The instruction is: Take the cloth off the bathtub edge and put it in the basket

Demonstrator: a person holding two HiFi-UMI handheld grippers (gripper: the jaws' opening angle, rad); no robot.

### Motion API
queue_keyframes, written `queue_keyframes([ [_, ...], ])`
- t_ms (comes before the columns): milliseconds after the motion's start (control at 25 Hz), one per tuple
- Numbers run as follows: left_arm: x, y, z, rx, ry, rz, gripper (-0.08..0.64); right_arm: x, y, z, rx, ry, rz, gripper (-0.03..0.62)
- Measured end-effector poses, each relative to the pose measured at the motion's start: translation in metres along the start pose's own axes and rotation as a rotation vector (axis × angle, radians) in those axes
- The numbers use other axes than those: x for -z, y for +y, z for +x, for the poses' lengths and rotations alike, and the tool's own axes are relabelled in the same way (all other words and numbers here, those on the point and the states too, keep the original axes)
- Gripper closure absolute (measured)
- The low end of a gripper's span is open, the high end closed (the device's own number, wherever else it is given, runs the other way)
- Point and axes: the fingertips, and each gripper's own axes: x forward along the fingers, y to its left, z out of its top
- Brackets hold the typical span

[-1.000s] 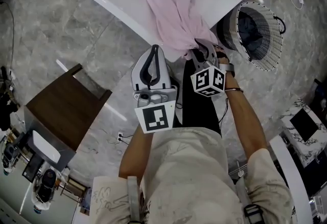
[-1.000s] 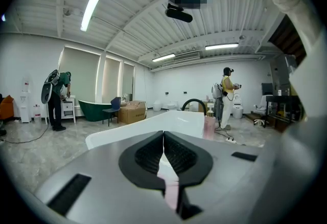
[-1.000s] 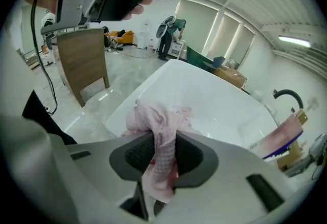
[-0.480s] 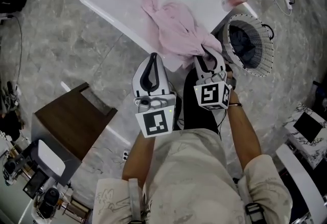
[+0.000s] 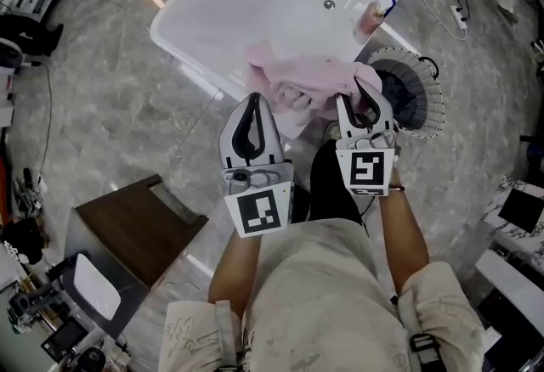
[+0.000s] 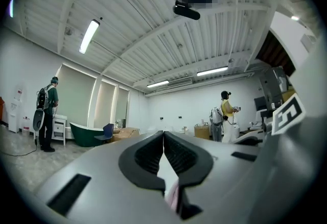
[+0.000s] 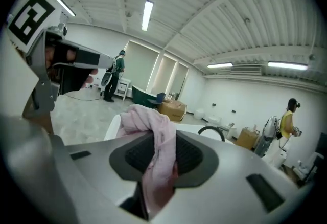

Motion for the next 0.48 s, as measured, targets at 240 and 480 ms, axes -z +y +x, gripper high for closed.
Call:
queue_keyframes([
  [240, -0.055, 0.001, -0.020, 0.049, -0.041, -0.019, 0.557, -0.079, -0.026, -0.047, 0.127, -0.141, 0.079, 0.497],
  [480, -0.102, -0.003, -0.026, 0.111, -0.092, -0.014, 0.557, -0.129, -0.056, -0.088, 0.242, -0.260, 0.176, 0.497],
])
